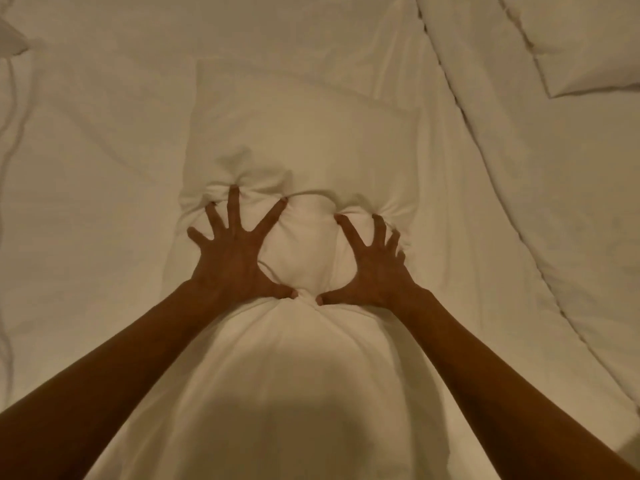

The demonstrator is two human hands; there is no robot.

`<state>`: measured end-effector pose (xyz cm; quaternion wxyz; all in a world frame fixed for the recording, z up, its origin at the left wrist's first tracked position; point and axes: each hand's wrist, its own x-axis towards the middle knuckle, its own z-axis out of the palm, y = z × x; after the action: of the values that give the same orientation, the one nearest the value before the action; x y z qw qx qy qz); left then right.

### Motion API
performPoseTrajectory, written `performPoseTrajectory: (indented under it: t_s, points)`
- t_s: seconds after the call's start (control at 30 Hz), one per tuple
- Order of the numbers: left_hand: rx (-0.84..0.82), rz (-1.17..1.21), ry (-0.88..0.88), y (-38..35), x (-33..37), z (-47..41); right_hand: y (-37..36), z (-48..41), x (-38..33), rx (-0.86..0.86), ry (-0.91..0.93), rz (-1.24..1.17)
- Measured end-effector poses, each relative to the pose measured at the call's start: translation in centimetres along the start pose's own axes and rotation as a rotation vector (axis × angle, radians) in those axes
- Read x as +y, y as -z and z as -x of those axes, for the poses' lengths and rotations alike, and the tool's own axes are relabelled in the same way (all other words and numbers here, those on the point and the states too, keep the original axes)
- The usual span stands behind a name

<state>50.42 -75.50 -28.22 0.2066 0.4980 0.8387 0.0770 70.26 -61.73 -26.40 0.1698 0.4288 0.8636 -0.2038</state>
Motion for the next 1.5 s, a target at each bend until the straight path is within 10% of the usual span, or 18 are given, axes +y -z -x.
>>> performPoseTrajectory:
  t_s: [0.73, 1.5]
  points:
    - [0.286, 0.067, -0.11, 3.0, 3.7, 3.9, 2.1, 4.3, -3.6, 0.406, -0.013, 0.033]
    - [0.114, 0.251, -0.615, 24.0, 33.8, 30.2, 22.9, 50.9, 4.7, 0.683, -0.478, -0.124]
